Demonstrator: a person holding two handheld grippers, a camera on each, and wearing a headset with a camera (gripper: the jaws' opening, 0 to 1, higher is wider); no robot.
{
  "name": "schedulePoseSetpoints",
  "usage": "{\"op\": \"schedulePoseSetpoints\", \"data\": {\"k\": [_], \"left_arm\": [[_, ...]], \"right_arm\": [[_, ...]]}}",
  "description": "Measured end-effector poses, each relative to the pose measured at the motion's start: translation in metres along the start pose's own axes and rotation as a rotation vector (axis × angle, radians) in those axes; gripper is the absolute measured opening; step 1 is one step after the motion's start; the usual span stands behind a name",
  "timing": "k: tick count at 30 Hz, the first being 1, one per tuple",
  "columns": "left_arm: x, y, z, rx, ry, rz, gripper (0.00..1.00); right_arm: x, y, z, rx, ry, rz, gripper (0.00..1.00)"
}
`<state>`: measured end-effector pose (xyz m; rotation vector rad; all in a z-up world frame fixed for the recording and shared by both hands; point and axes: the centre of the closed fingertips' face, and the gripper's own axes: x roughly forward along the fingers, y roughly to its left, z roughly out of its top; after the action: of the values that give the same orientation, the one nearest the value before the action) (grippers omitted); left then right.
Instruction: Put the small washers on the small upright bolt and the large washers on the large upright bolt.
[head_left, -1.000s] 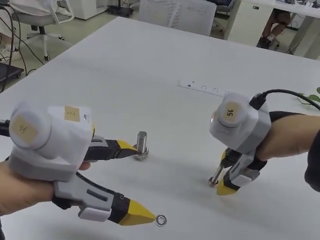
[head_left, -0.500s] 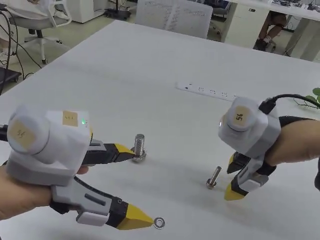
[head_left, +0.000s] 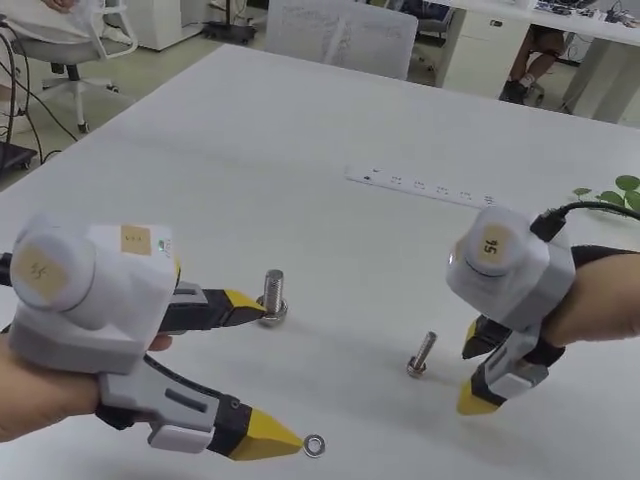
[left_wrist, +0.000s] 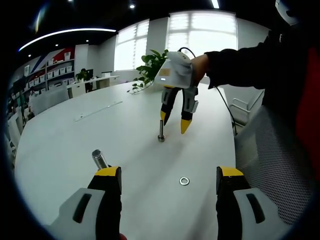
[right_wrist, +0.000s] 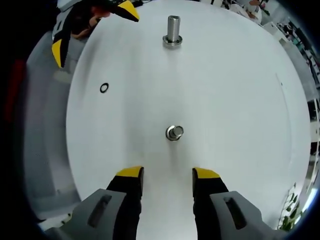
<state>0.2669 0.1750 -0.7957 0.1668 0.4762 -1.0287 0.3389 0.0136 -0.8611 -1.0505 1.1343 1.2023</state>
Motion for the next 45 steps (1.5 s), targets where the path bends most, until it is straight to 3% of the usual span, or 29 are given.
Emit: {"op": "schedulePoseSetpoints", "data": {"k": [12,23,32,45], "left_arm": [[0.0,0.0,0.001,0.003,-0.002,0.004,0.77],[-0.002,-0.002,0.004,0.008,-0.01,0.005,0.77],[-0.003,-0.002,0.005,0.011,-0.013,0.008,0.77],[-0.006,0.0,0.006,0.014,-0.02,0.017,0.77]], "right_arm": [[-0.002,0.021,-0.004,0.005,-0.003,0.005,0.41],[-0.001,0.049,-0.002,0.001,-0.005,0.036,0.4],[0.0,0.07,0.01,-0.019,-0.022,0.068,0.4],[0.0,0.084,0.039,-0.098,-0.03,0.082,0.4]]}}
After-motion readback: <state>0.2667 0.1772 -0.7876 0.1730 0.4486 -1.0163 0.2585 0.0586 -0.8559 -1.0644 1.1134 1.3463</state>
